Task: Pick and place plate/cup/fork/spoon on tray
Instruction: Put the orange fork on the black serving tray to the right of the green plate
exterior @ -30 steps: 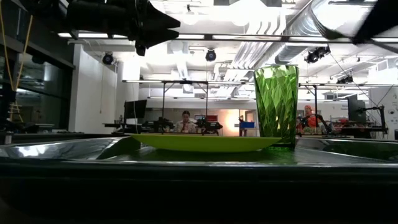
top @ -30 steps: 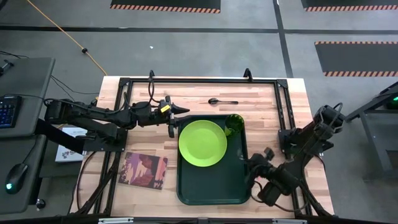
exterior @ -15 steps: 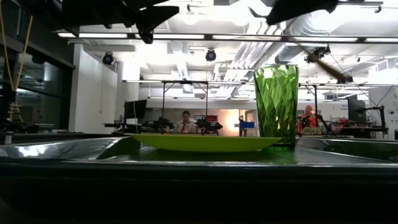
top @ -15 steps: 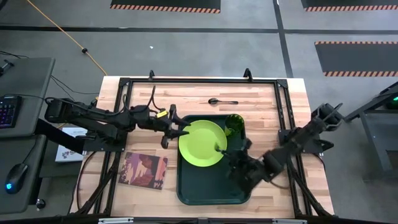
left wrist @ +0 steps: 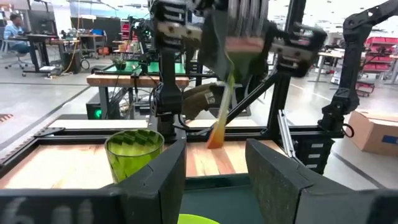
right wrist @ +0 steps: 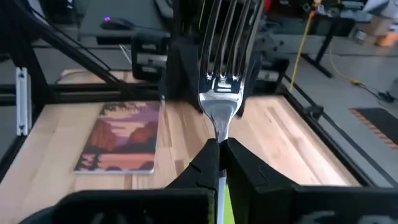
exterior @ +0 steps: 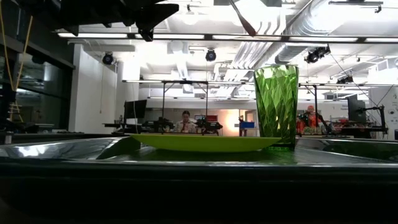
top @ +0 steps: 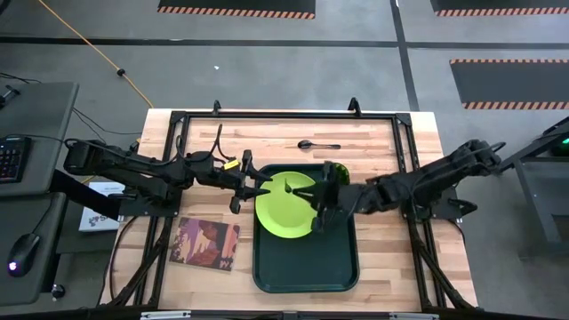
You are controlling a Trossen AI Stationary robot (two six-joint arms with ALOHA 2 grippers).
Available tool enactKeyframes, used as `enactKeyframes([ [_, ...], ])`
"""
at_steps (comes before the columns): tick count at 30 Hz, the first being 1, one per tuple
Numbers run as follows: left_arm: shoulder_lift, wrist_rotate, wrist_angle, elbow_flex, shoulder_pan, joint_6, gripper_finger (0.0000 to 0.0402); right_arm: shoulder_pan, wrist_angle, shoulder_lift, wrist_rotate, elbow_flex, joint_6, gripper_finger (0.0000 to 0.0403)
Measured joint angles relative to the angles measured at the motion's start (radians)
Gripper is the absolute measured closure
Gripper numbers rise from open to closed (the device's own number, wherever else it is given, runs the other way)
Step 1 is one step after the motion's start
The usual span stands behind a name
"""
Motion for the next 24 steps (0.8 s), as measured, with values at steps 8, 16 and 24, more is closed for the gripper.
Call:
enactKeyframes([
  [8,0.0,0.0,-0.005,0.0,0.0,0.0,0.0245,-0.068,0.15,-0.005,-0.138,-0.051,-0.071,0.0401],
  [16,0.0,-0.001,-0.005,0.0,0.0,0.0,0.0245,-0.108,0.371,-0.009,-0.18,-0.191,-0.104,0.0401],
  [24,0.0,-0.01,-0.006,0.0,0.001,0.013,0.0245,-0.118,0.417,-0.019,-0.042,-0.203,-0.086,0.0401],
])
